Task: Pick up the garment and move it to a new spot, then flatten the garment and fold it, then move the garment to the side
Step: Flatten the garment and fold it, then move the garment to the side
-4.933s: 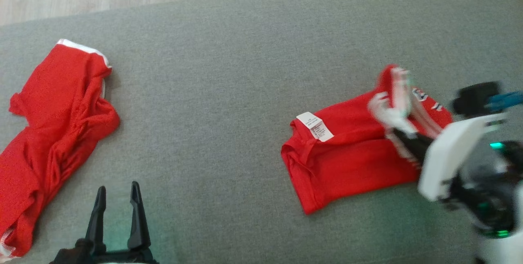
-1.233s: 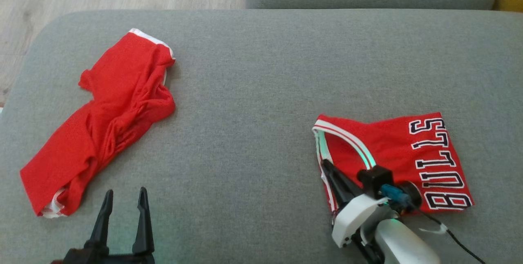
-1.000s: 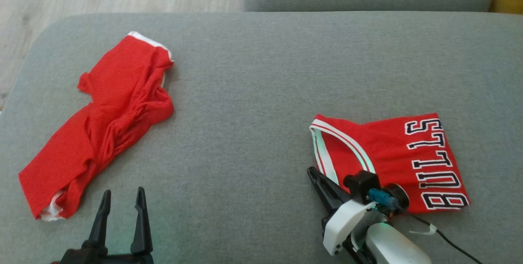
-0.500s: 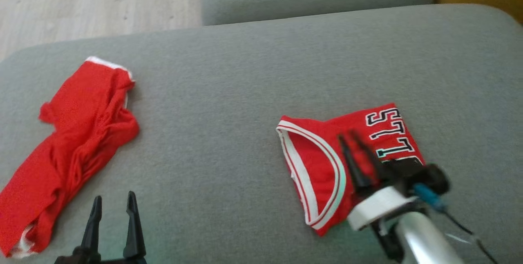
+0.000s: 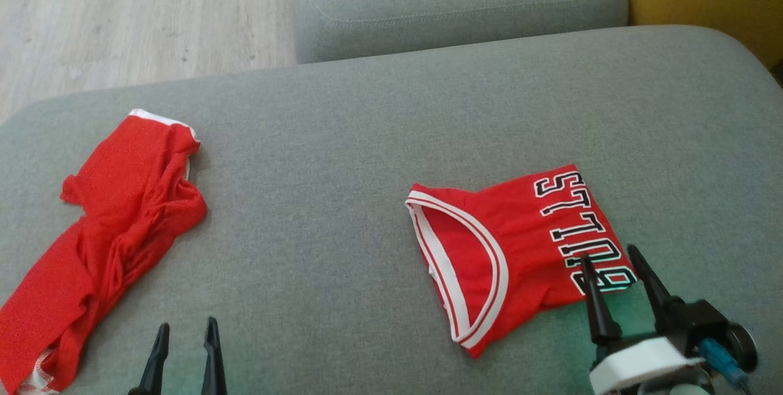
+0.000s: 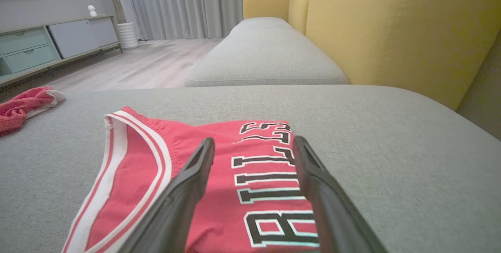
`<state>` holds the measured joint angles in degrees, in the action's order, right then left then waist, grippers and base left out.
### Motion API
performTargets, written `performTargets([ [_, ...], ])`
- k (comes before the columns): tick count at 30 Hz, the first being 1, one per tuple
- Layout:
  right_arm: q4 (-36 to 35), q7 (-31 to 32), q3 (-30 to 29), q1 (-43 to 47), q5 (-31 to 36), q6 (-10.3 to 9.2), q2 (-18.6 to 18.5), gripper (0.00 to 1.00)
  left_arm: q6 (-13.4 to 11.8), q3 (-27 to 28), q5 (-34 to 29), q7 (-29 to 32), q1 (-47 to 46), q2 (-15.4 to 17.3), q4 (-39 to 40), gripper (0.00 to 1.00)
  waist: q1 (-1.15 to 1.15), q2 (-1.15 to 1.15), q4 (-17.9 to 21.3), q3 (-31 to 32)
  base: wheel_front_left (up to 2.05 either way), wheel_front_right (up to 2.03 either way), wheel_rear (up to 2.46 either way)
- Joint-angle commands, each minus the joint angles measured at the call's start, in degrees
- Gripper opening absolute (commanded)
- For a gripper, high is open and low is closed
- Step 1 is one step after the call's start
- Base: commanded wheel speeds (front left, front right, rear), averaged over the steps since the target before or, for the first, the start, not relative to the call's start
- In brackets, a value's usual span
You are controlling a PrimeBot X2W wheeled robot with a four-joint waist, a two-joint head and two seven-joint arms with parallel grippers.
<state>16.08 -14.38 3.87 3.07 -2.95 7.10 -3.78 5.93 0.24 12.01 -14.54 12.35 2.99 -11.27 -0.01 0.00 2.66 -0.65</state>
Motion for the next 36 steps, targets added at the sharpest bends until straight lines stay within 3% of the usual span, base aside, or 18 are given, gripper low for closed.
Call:
performTargets([
  [1,-1.8,-0.6,0.6,-0.7,-0.3,0.39,-0.2,1.0,0.3,2.0,-0.7,-0.5,-1.1,-0.1,1.1,1.0,0.01,0.0,-0.2,0.3,0.0,0.0,0.0],
  [20,-1.3,-0.6,-1.1,0.9,-0.1,0.39,0.7,1.0,1.2,2.6,-1.3,-0.5,0.4,-0.1,0.2,1.0,0.01,0.0,-3.5,1.7,0.0,0.0,0.0],
  [31,0.6,-0.6,0.0,-1.5,-2.0,0.39,0.2,1.0,1.3,2.7,-0.9,-0.5,0.5,-0.1,0.6,1.0,0.01,0.0,-3.5,1.5,0.0,0.0,0.0],
  [36,0.6,7.6,0.0,-7.2,-7.8,0.39,-3.0,1.0,1.4,2.3,-0.7,-0.5,0.6,-0.1,0.6,1.0,0.01,0.0,-2.9,1.1,0.0,0.0,0.0],
])
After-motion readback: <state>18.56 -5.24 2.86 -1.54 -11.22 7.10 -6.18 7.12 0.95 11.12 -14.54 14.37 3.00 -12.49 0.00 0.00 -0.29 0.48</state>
